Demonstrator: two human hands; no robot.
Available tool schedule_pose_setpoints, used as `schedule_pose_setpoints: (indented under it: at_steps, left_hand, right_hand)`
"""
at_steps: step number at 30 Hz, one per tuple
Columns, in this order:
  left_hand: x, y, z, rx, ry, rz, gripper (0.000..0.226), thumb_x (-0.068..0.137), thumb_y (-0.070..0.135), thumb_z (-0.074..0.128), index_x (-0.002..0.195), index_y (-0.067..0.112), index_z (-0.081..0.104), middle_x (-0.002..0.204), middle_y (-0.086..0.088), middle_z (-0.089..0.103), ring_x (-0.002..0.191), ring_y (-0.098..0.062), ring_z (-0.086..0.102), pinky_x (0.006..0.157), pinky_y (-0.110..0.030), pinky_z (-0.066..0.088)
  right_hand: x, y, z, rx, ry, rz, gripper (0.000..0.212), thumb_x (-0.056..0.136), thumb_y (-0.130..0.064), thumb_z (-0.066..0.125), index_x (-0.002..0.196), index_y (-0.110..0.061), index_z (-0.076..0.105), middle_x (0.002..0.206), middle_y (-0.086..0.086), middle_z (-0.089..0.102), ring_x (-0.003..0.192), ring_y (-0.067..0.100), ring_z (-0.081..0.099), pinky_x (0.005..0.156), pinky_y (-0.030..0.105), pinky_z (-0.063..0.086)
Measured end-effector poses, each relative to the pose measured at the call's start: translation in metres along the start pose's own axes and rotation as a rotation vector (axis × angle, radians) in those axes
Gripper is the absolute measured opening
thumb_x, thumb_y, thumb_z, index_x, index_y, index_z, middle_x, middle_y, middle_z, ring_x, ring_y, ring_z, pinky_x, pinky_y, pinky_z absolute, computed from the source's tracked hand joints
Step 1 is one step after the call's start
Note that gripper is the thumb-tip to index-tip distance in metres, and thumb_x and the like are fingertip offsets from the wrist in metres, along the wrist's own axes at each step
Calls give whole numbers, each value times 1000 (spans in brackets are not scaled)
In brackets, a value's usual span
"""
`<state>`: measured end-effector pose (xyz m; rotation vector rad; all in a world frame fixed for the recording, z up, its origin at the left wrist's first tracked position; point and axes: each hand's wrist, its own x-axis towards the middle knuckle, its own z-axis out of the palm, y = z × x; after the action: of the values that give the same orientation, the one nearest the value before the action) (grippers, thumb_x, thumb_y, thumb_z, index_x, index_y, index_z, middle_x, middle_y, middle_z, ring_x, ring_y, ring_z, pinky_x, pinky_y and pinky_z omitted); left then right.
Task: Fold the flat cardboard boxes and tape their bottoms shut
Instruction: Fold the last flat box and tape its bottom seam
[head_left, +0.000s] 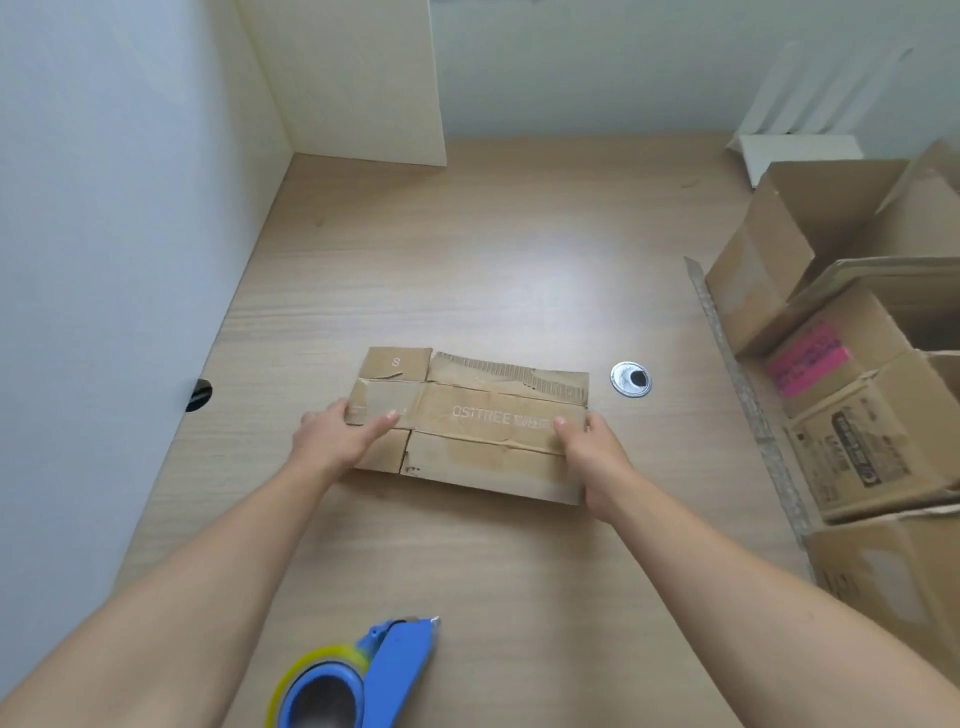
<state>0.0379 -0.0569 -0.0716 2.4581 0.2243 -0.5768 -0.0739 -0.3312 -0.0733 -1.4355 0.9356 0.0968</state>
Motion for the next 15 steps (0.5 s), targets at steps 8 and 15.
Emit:
schedule_pose_setpoints:
  at_steps: [8,15]
  left_hand:
    - [-103,38,21,-528,-354,234,96,67,47,80,148,26,33,142,-2,48,117,-13,58,95,-29,47]
    - [-233,20,48,-496,-314,496,82,63,36,76,138,34,43,131,14,59,123,-14,57,82,-27,54]
  right_hand:
    - [-53,10,-96,148,-194,-247,35,94,-30,63,127,-36,51,122,-6,64,107,13,65,83,41,55]
    - [-145,48,-177,8,-260,-476,77,80,-36,75,140,-59,33,131,-23,56,115,9,63,91,32,52]
